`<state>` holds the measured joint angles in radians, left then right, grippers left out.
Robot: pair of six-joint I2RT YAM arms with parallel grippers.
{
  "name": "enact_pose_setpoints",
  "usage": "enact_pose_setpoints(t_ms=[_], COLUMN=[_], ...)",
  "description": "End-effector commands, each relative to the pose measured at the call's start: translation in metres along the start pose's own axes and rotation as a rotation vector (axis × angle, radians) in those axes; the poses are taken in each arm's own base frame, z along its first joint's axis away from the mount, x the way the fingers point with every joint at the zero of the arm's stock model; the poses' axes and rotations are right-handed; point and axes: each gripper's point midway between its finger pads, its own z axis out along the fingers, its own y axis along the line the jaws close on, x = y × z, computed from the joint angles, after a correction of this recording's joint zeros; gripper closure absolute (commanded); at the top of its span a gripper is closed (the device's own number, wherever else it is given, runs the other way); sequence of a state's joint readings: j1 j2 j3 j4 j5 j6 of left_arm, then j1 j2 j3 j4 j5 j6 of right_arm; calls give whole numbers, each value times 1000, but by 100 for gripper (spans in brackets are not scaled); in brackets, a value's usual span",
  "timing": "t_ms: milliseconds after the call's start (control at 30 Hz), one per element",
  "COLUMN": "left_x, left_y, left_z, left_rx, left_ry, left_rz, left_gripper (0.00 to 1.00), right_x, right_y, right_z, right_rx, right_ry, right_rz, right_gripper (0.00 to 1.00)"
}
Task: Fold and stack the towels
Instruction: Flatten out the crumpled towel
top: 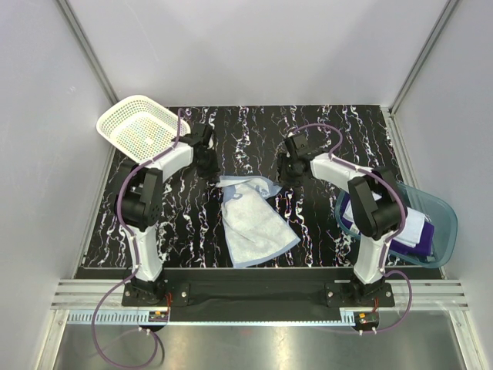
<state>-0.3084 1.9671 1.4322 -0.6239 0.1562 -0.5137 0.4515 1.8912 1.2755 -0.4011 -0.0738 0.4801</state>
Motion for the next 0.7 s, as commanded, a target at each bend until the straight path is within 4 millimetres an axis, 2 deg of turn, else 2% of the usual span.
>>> enact_pose_setpoints(t_ms=[0,167,267,333,367,400,433,467,533,667], left_x=[-21,-28,-28,-23,-21,-18,-17,-13,-11,-16], left_y=[-9,-24,-37,-55,-59,-62,-66,-72,-73,-70], left_z=[-14,-15,-17,-19,-18,-16,-16,-17,-15,-10], left_rx=[20,96,171,277,308,330,361,401,421,407], left_ry=[-116,-128,-124,-99,-83,-66,-63,-48,-51,-50], left_rz=[-12,14,37,69,79,86,95,103,118,146], left_gripper=[100,100,100,94,86,83,80,77,71,64], right_x=[1,10,16,22,22,26,27,28,29,26], right_y=[9,7,7,5,4,2,1,0,-1,-1], right_z=[8,21,26,28,28,30,31,31,33,34], right_rx=[-29,-43,-55,-52,-53,-50,-48,-48,-47,-44], right_ry=[-1,21,40,49,48,52,52,53,54,50], right_rz=[24,29,43,52,52,53,54,50,39,22], right_gripper=[47,51,58,64,67,71,81,85,94,100])
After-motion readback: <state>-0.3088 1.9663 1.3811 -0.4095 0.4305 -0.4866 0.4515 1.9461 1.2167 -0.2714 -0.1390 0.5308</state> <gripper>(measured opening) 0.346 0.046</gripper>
